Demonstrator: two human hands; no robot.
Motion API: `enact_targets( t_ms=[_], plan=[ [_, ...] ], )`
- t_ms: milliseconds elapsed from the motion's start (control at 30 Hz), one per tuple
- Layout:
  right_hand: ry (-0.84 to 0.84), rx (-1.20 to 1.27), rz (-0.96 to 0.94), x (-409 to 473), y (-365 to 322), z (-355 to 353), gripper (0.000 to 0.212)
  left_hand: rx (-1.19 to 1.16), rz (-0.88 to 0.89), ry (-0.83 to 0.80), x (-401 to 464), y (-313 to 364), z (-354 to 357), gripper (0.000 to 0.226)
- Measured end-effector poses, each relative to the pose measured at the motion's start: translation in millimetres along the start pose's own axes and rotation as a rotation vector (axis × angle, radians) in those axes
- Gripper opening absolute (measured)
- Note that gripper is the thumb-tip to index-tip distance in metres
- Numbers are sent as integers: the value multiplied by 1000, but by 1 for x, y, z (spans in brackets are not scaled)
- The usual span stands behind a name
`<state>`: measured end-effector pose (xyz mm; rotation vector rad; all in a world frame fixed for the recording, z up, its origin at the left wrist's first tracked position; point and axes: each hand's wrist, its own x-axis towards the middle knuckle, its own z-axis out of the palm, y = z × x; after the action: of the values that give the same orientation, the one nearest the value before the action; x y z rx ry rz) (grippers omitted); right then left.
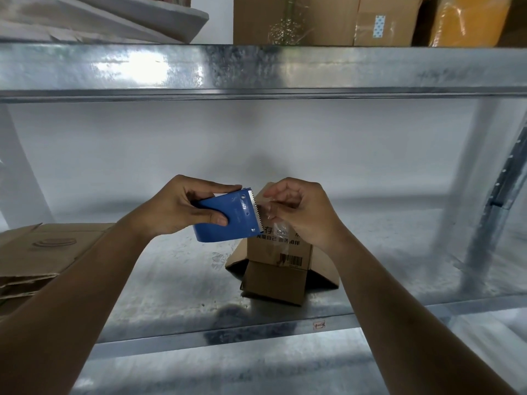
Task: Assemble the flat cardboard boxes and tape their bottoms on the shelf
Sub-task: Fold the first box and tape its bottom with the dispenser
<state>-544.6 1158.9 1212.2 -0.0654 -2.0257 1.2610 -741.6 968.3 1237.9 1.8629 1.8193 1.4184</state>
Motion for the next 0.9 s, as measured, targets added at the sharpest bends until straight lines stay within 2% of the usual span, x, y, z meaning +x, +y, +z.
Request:
enact_targets(
  t_ms=[133, 300, 567, 767, 900],
  plan=[
    [81, -114, 17, -1, -3, -3, 19, 33, 0, -4, 3, 4, 2, 60],
    [215, -243, 51, -5, -9, 0, 25, 237, -16, -55, 14, 25, 3, 57],
    [348, -357, 81, 1, -23, -6, 28, 290, -14, -146, 32, 53, -20, 58],
    [499, -406, 180, -3, -27, -10, 26, 312, 7, -203, 46, 28, -39, 56],
    [616, -505, 207, -12, -21, -13, 37, 315, 51, -263, 55, 10, -41, 55]
  ],
)
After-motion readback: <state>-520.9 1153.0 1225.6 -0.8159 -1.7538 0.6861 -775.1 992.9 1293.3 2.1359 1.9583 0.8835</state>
